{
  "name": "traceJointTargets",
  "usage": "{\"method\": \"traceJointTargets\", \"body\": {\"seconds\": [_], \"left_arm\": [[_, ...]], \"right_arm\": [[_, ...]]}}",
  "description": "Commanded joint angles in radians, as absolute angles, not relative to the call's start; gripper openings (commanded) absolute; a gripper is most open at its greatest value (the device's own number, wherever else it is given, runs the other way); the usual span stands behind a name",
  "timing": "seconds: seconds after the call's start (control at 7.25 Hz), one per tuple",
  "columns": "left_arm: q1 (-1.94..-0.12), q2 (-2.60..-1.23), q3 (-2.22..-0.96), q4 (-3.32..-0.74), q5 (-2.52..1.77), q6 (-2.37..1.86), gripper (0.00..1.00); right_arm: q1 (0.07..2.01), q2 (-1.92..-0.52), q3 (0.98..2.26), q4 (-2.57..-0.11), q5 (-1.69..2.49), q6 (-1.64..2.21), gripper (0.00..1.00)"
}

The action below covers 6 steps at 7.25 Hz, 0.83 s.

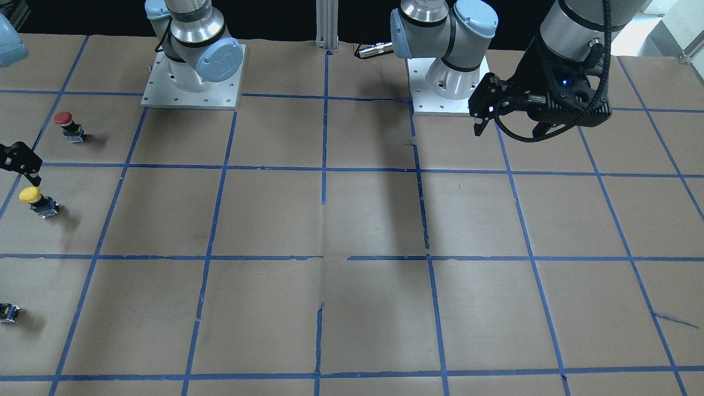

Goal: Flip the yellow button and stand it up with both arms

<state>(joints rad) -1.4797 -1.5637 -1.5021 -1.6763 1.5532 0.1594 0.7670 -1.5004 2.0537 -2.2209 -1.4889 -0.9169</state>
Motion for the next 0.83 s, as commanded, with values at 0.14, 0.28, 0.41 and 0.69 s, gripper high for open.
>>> {"method": "traceJointTargets", "body": {"seconds": [0.14, 0.28, 0.41, 0.69], "left_arm": [[-1.479, -1.563, -1.512, -1.678, 1.546, 0.161, 1.0], [-1.486, -1.56, -1.531, -1.68, 1.543, 0.161, 1.0], [-1.489, -1.568, -1.525, -1.68, 1.545, 0.158, 1.0], [-1.522, -1.566, -1.509, -1.681, 1.552, 0.152, 1.0]], "right_arm": [[0.817, -1.646, 1.88, -1.793, -1.491, -0.638, 1.0], [0.884, -1.669, 1.823, -1.685, -1.5, -0.508, 1.0], [0.987, -1.686, 1.762, -1.604, -1.528, -0.336, 1.0], [1.212, -1.716, 1.666, -1.49, -1.555, -0.057, 1.0]]}}
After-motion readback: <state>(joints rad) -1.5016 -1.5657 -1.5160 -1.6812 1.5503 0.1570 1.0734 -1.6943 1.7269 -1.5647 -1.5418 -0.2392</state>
